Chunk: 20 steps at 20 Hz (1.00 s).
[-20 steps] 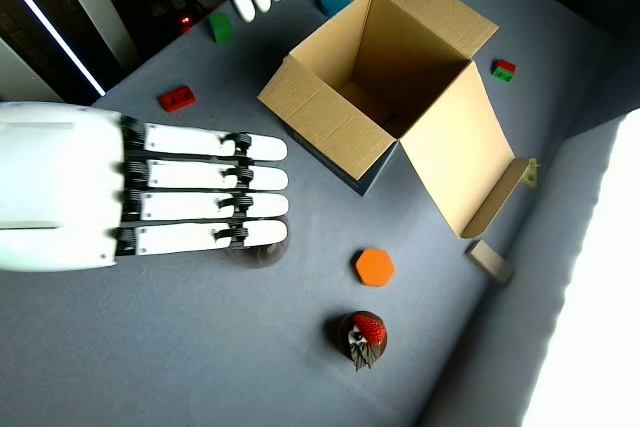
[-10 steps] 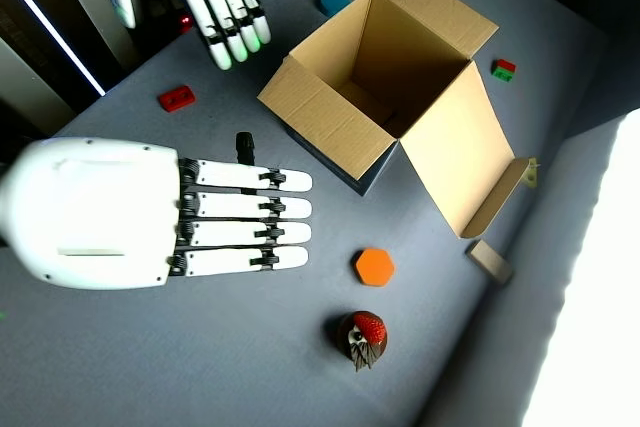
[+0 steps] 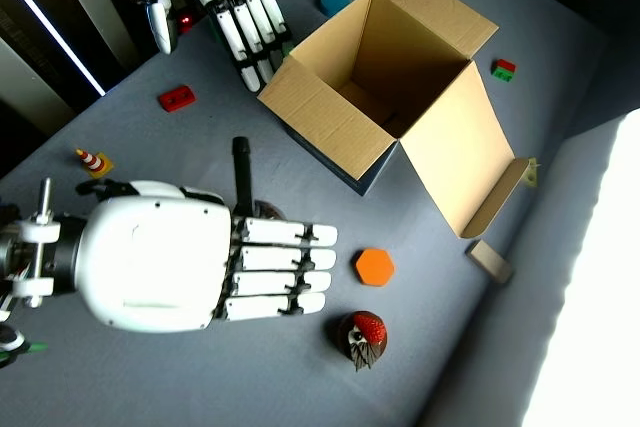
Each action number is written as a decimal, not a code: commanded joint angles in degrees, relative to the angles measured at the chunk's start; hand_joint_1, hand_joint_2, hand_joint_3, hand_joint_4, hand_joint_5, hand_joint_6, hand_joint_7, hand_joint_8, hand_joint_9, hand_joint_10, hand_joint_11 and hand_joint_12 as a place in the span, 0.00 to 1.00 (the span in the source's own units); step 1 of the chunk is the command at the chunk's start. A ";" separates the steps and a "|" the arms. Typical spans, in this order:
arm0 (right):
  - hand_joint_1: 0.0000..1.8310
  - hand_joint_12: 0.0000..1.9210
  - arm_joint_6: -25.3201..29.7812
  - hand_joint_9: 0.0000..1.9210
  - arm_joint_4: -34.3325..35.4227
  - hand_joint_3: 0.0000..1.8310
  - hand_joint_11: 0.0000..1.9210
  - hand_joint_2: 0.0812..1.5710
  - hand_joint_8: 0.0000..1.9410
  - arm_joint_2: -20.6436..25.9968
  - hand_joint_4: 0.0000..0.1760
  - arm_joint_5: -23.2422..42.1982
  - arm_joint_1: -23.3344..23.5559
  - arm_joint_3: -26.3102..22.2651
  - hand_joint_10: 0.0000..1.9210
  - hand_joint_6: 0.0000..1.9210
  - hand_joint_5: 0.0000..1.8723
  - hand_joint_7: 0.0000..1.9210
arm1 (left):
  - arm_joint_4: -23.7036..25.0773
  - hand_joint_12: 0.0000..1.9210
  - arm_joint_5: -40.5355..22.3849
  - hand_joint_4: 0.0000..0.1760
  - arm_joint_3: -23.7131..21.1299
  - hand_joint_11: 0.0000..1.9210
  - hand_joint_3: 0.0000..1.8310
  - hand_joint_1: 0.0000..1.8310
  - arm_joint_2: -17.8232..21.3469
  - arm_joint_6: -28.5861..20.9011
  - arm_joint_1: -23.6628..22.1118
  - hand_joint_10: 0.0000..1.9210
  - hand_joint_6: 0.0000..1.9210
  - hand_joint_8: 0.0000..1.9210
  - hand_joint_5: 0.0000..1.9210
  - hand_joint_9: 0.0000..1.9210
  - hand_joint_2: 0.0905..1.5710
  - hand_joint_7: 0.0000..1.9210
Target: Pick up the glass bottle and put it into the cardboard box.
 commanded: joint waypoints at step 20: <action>0.62 0.00 1.52 0.00 -0.36 0.02 0.00 0.64 0.00 1.24 0.00 1.18 1.69 -1.60 0.00 0.00 0.03 0.05 | 2.54 0.06 6.48 0.13 2.86 0.00 0.00 0.00 7.74 -1.20 -3.94 0.00 0.00 0.00 0.05 0.04 0.75 0.06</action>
